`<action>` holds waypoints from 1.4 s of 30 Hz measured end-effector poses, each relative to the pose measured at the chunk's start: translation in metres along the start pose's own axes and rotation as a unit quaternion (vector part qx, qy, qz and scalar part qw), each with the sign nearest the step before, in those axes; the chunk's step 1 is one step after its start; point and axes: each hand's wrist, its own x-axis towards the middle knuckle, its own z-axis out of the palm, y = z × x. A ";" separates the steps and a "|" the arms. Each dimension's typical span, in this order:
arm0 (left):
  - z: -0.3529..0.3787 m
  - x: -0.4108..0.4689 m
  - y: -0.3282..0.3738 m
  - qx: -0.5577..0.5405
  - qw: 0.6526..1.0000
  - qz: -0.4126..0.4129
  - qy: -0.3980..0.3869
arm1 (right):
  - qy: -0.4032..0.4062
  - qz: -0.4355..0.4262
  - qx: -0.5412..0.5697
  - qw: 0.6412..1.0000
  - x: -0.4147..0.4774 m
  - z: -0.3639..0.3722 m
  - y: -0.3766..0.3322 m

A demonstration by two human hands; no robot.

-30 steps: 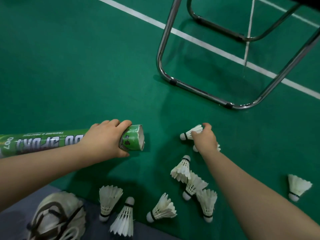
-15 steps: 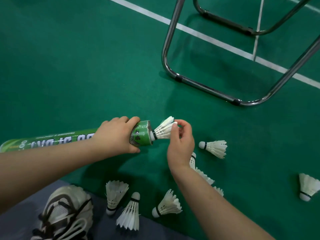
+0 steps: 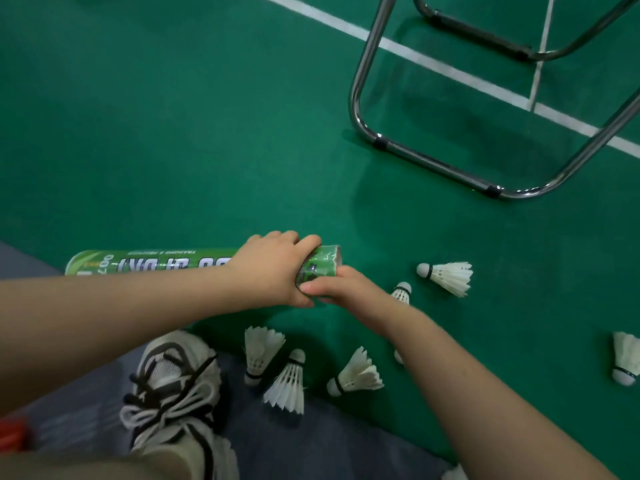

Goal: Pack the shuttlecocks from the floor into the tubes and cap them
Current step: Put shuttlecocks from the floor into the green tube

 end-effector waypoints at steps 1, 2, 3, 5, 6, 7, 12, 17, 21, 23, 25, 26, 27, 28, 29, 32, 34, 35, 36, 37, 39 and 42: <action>0.002 -0.005 0.001 0.002 1.000 0.011 -0.002 | -0.024 0.022 -0.004 0.999 -0.002 0.003 -0.002; 0.004 -0.009 0.000 0.004 1.000 0.017 -0.003 | -0.031 0.037 -0.005 0.999 -0.002 0.008 0.000; 0.006 -0.014 -0.002 0.006 1.000 0.018 -0.002 | -0.020 0.044 0.003 0.999 0.000 0.014 0.002; 0.008 -0.021 -0.009 0.006 1.000 0.007 0.004 | 0.071 0.022 0.053 0.996 0.007 0.030 0.010; 0.009 -0.024 -0.014 0.001 1.000 -0.002 0.006 | 0.150 -0.006 0.088 0.985 0.012 0.039 0.014; 0.010 -0.027 -0.019 -0.007 1.000 -0.012 0.008 | 0.232 -0.038 0.124 0.964 0.014 0.049 0.017; 0.019 -0.047 -0.041 -0.025 0.999 -0.032 -0.004 | 0.434 -0.091 0.063 0.894 0.005 0.066 0.043; 0.040 -0.067 -0.060 -0.009 0.999 -0.029 -0.041 | 0.298 0.033 -0.190 0.935 0.001 0.081 0.085; 0.054 -0.083 -0.072 -0.001 0.999 -0.035 -0.039 | 0.198 0.068 -0.489 0.847 0.007 0.096 0.102; 0.060 -0.089 -0.074 0.007 0.999 -0.035 -0.031 | 0.238 0.045 -0.490 0.837 0.010 0.096 0.101; 0.065 -0.092 -0.075 0.015 0.999 -0.037 -0.023 | 0.320 0.011 -0.374 0.871 0.008 0.092 0.091; 0.067 -0.092 -0.076 0.018 0.999 -0.040 -0.016 | 0.355 0.003 -0.299 0.886 0.006 0.090 0.084; 0.068 -0.092 -0.077 0.019 0.999 -0.044 -0.008 | 0.386 -0.006 -0.232 0.893 0.003 0.087 0.077; 0.069 -0.091 -0.078 0.018 0.999 -0.049 0.002 | 0.415 -0.018 -0.189 0.890 0.001 0.086 0.070; 0.069 -0.090 -0.079 0.016 0.998 -0.056 0.011 | 0.439 -0.032 -0.161 0.883 -0.002 0.084 0.064; 0.068 -0.087 -0.080 0.008 0.997 -0.070 0.025 | 0.473 -0.044 -0.082 0.876 0.001 0.088 0.054; 0.068 -0.086 -0.080 0.008 0.997 -0.071 0.028 | 0.439 -0.027 -0.019 0.898 0.006 0.097 0.050; 0.068 -0.087 -0.079 0.006 0.997 -0.071 0.029 | 0.406 -0.021 0.020 0.914 0.008 0.103 0.047; 0.068 -0.088 -0.079 0.002 0.997 -0.071 0.028 | 0.368 -0.015 0.059 0.928 0.010 0.108 0.045; 0.068 -0.088 -0.078 -0.001 0.997 -0.071 0.027 | 0.334 -0.006 0.091 0.938 0.012 0.113 0.043; 0.068 -0.090 -0.078 -0.004 0.997 -0.069 0.028 | 0.271 0.034 0.122 0.954 0.013 0.119 0.044; 0.067 -0.093 -0.074 -0.010 0.998 -0.061 0.028 | 0.151 0.090 0.150 0.973 0.008 0.118 0.047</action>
